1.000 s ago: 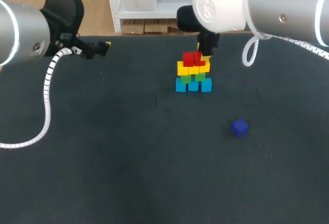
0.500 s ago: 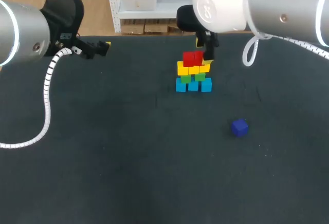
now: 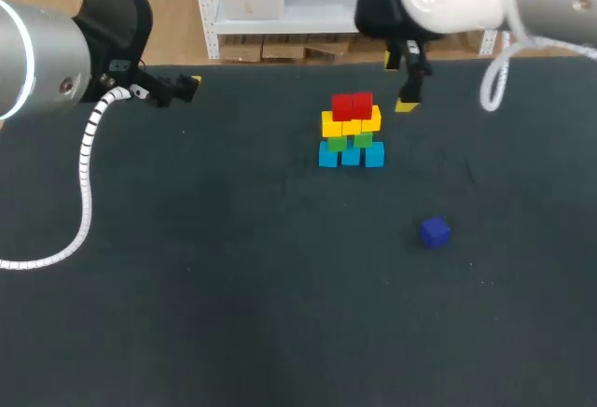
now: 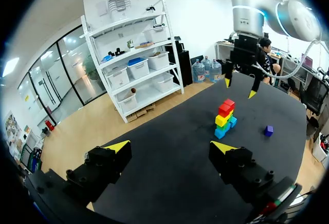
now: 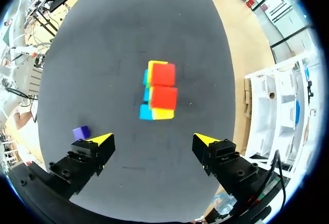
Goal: Place the blue cubes, place green cubes on the blue cubes, place the yellow cubes on the green cubes, then place the red cubes on the yellow cubes, and place purple cube on the red cubes.
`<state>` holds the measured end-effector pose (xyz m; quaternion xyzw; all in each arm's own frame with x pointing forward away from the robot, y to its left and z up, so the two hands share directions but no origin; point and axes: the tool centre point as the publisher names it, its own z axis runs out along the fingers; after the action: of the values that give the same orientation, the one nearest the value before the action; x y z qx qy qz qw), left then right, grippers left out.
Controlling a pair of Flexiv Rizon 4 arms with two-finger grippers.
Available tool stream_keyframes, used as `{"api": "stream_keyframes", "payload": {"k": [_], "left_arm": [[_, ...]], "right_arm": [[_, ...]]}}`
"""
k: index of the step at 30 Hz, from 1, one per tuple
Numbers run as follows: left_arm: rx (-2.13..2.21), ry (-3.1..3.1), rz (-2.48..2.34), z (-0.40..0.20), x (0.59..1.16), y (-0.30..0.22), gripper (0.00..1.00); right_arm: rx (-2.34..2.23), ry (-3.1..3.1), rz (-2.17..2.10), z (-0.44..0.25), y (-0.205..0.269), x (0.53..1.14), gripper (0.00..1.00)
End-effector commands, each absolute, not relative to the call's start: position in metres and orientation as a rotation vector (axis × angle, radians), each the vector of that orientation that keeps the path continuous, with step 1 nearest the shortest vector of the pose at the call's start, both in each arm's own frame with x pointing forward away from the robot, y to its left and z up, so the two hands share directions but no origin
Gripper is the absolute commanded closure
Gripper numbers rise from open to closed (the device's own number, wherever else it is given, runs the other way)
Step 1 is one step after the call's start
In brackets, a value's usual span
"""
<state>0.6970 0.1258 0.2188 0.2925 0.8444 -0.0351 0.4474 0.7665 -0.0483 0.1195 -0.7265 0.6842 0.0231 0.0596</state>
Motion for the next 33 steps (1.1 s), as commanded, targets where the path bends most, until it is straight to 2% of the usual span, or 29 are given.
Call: {"api": "stream_keyframes", "payload": {"k": [1, 13, 22, 33], "left_arm": [[0.728, 2.089, -0.093, 0.219, 0.698, 0.127, 0.00], [0.728, 2.089, -0.093, 0.219, 0.698, 0.127, 0.00], [0.728, 2.089, -0.093, 0.219, 0.698, 0.127, 0.00], [0.728, 2.089, -0.093, 0.219, 0.698, 0.127, 0.00]], "right_arm": [[-2.129, 2.013, 0.043, 0.120, -0.070, 0.717, 0.00], [-2.222, 1.966, 0.066, 0.078, -0.082, 0.638, 0.00], [-2.243, 2.022, 0.206, 0.033, -0.079, 0.609, 0.00], [-2.328, 1.969, 0.179, 0.020, -0.083, 0.598, 0.00]]}}
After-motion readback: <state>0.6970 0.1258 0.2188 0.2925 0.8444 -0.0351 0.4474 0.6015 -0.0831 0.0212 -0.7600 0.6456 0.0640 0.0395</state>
